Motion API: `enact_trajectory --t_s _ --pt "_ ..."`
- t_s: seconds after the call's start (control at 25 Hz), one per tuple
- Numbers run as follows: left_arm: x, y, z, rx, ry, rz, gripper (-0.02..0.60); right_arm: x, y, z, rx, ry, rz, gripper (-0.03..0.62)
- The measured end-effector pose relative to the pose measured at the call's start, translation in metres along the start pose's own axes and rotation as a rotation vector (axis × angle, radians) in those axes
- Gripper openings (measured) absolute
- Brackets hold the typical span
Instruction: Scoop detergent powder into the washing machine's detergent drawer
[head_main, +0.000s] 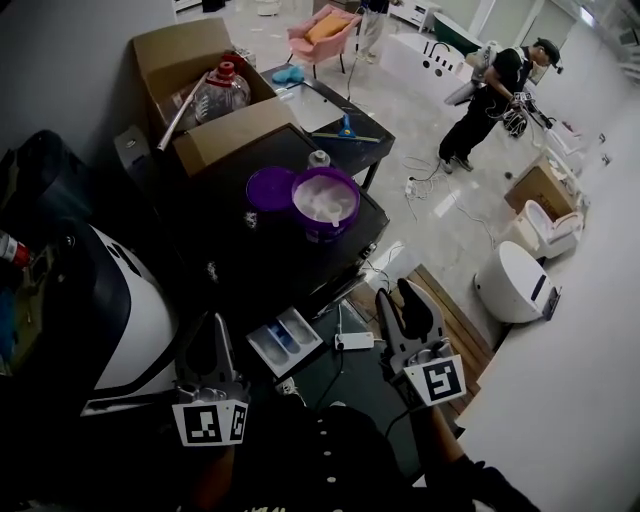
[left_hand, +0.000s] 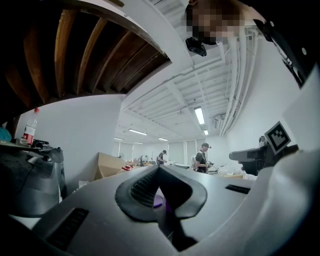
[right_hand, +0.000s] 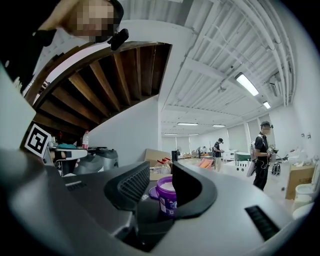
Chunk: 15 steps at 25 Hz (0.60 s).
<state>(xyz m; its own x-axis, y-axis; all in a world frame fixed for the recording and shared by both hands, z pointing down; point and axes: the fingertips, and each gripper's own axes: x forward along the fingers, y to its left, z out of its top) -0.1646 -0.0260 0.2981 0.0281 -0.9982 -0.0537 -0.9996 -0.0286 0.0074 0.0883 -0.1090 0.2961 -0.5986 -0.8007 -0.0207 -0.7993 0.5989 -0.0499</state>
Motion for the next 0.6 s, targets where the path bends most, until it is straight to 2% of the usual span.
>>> enact_trajectory --t_s 0.16,0.4,0.6 --pt "0.011 0.013 -0.007 -0.009 0.013 -0.008 0.014 0.016 0.003 -0.002 0.012 0.01 -0.014 0.141" --pt "0.028 0.016 -0.031 -0.04 0.067 -0.014 0.014 0.036 -0.003 -0.031 0.054 0.117 -0.01 0.141" --pt "0.049 0.018 -0.04 -0.038 0.102 0.006 0.014 0.068 -0.013 -0.052 0.11 0.163 0.01 0.141"
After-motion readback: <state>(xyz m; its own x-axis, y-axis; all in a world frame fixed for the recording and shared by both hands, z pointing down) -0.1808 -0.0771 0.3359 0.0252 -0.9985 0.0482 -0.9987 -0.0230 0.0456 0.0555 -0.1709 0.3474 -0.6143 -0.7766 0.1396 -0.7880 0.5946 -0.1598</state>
